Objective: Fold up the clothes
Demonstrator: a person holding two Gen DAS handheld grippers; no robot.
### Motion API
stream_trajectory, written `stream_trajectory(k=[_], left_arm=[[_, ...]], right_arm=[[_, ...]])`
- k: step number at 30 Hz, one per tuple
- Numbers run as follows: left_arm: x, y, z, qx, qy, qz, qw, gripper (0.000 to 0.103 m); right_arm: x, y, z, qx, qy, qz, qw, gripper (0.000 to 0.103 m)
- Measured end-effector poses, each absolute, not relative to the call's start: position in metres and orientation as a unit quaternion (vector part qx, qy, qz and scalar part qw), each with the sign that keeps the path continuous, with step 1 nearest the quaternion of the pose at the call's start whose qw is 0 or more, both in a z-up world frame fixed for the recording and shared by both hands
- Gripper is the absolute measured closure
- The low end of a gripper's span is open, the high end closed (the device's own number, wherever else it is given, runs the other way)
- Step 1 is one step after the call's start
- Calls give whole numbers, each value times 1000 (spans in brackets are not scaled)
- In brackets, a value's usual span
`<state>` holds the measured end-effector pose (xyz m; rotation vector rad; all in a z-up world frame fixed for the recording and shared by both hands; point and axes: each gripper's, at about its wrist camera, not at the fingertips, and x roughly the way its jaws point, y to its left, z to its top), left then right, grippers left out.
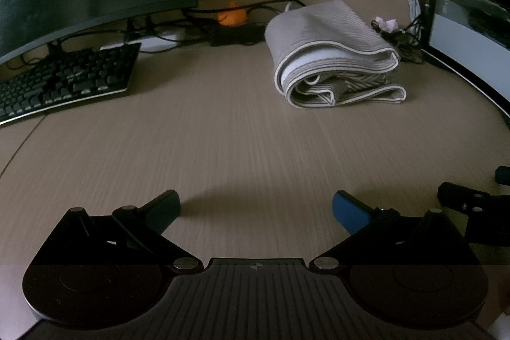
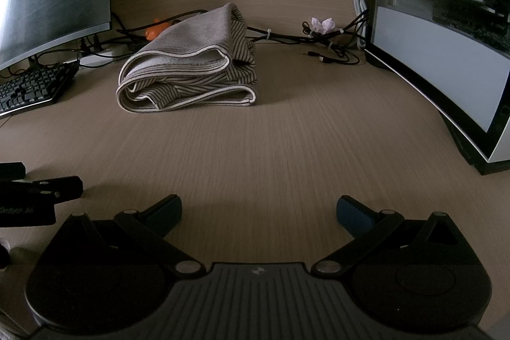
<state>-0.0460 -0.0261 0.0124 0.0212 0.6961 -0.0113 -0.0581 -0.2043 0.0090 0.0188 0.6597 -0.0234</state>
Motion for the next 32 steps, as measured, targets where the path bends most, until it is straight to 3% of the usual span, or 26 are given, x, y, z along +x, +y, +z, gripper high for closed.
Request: stream_trajectory(k=[32], left_arm=[[-45, -25, 13, 8, 343, 1, 939, 0]], right_arm=[[-50, -200, 16, 11, 363, -26, 931, 0]])
